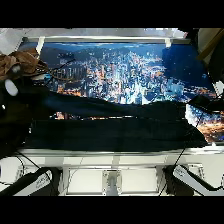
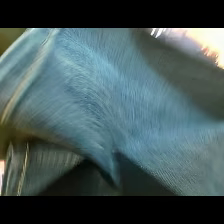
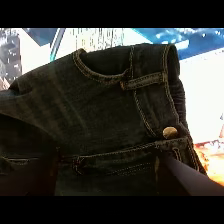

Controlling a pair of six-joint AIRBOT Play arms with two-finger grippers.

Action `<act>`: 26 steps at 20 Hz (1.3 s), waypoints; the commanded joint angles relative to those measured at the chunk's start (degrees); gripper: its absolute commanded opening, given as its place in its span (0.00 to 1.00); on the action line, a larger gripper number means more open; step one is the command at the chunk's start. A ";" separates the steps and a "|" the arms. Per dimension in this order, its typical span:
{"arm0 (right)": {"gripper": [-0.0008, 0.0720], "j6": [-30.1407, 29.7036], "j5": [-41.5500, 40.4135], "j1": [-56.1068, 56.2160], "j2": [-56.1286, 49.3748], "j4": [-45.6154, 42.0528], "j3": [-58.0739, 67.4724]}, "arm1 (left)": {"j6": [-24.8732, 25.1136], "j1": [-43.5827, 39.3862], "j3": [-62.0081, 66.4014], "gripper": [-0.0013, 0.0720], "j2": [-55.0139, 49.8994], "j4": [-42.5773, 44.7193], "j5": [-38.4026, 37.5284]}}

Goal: Fold the clothes and pants, and hang the long-sleeved shirts on hangers.

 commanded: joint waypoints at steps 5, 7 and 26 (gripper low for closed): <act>0.87 -0.15 -1.05 0.04 0.02 -0.79 0.04 | -11.52 4.42 -8.31 0.97 5.14 3.54 15.23; 0.87 -0.15 -2.80 0.04 -0.11 -0.81 0.04 | -11.61 7.23 -1.27 0.73 2.05 0.96 21.53; 0.87 0.50 -3.28 0.04 -2.47 2.01 -0.02 | 0.61 11.30 44.46 0.98 -45.99 -18.53 -8.00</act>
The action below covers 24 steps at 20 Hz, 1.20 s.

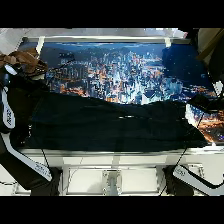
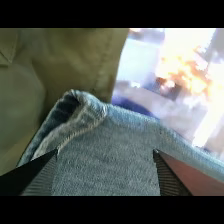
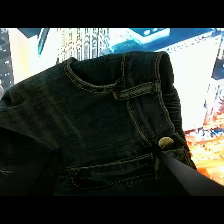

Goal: Fold the clothes and pants, and hang the long-sleeved shirts on hangers.

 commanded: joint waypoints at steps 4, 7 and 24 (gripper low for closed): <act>0.87 0.28 -0.22 0.04 -0.02 1.25 -0.02 | -5.14 -0.63 1.05 0.98 -1.88 0.07 3.48; 0.87 0.28 -0.50 0.04 -0.02 1.25 -0.02 | -5.35 -1.81 1.07 0.97 -3.06 0.04 2.64; 0.87 0.39 -5.46 0.02 -0.22 -3.04 -0.02 | -3.98 -3.50 6.58 0.03 -0.92 0.42 4.11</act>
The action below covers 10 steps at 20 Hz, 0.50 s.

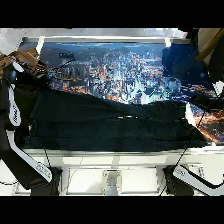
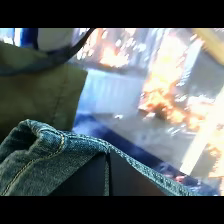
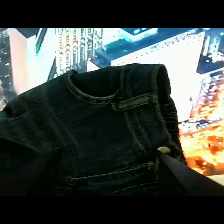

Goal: Fold the clothes and pants, and hang the long-sleeved shirts on hangers.

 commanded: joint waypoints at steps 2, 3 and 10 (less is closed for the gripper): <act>0.86 1.51 -3.65 0.02 -2.38 -3.10 0.00 | 0.07 0.15 1.40 0.03 2.99 1.20 0.57; 0.86 1.49 -2.99 0.04 -4.74 -3.08 0.00 | 0.07 0.15 1.42 0.03 3.50 1.33 0.57; 0.86 -3.30 -12.13 2.08 -23.58 7.98 0.90 | 0.04 0.15 1.46 0.03 4.81 1.36 -0.24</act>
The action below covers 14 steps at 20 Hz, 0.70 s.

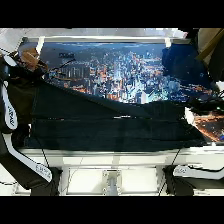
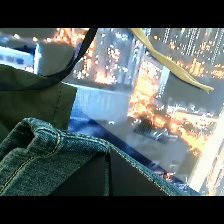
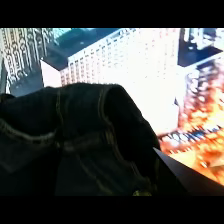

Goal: Fold the clothes and pants, and hang the long-sleeved shirts on hangers.

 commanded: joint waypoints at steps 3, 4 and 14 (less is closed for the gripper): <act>0.80 -6.40 -2.99 4.17 -10.69 6.25 4.37 | -0.02 0.07 0.09 0.03 0.44 0.17 -0.24; 0.57 -7.87 -2.67 5.27 -10.95 6.21 5.66 | -0.07 0.04 0.09 0.03 0.46 0.15 -0.26; 0.08 -4.63 11.96 2.97 -3.78 -2.21 30.80 | 0.00 0.98 0.31 0.03 12.22 0.22 10.40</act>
